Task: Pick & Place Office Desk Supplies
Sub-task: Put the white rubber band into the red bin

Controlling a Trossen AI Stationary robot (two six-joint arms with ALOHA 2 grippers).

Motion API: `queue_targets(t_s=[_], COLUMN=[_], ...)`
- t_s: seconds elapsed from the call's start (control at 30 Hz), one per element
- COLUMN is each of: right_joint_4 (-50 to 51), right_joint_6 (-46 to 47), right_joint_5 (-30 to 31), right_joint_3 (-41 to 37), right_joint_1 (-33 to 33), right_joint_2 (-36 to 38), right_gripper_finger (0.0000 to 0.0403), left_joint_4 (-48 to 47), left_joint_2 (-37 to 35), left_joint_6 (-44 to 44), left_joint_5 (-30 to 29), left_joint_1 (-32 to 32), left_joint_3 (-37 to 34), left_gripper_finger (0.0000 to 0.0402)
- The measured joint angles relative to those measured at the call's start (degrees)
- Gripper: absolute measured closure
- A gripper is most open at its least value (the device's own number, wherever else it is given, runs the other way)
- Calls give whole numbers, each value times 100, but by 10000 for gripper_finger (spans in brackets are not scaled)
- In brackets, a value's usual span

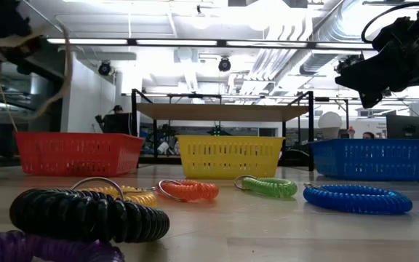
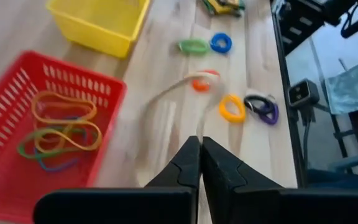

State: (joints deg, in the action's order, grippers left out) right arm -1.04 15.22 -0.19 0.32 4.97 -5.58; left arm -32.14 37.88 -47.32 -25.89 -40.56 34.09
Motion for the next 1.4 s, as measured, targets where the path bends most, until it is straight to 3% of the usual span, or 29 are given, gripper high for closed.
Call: queue_targets(t_s=[0.63, 0.97, 1.4], right_joint_4=[0, 0, 0], right_joint_6=[0, 0, 0], right_joint_5=[-1, -1, -1], right_joint_3=[2, 1, 1], right_joint_1=[2, 1, 2], right_joint_2=[2, 1, 0], right_gripper_finger=[309, 309, 309], left_joint_4=[-1, -89, -148], left_joint_2=[24, 714, 1870], left_joint_6=[1330, 1451, 1433], left_joint_5=[-127, -96, 553], left_joint_1=[1471, 1858, 2261], left_joint_3=[0, 0, 0], left_gripper_finger=[401, 401, 401])
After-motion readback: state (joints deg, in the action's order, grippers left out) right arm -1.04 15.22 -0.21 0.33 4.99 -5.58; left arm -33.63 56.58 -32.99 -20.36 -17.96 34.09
